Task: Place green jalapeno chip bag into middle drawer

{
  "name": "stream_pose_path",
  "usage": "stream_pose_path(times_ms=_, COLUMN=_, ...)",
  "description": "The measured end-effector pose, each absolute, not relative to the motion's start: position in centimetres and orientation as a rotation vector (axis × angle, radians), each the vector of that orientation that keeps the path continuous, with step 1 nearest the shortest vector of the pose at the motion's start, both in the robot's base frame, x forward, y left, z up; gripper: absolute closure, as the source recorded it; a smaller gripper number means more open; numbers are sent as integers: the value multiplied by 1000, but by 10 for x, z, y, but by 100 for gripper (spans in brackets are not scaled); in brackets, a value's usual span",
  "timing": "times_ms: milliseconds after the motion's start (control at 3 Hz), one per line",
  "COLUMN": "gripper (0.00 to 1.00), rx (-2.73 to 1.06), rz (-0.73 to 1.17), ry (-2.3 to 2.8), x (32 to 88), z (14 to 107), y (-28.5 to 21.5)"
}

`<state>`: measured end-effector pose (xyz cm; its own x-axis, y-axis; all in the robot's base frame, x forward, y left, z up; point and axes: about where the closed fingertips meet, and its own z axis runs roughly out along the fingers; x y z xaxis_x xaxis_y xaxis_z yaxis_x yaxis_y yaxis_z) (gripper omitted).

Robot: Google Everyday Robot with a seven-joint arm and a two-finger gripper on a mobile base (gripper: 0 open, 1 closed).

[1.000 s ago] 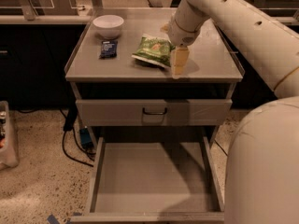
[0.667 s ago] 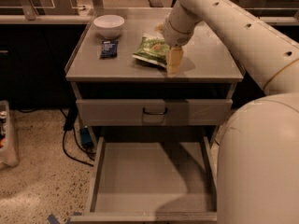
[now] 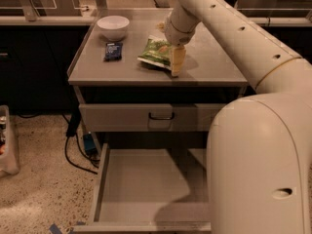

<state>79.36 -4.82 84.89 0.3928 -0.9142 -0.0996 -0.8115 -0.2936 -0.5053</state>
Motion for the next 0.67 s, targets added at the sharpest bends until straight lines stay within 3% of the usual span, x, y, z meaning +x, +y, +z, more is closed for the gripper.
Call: stream_pose_path(times_ms=667, gripper=50, rx=-2176, rz=-285, ry=1476, x=794, z=849, y=-48)
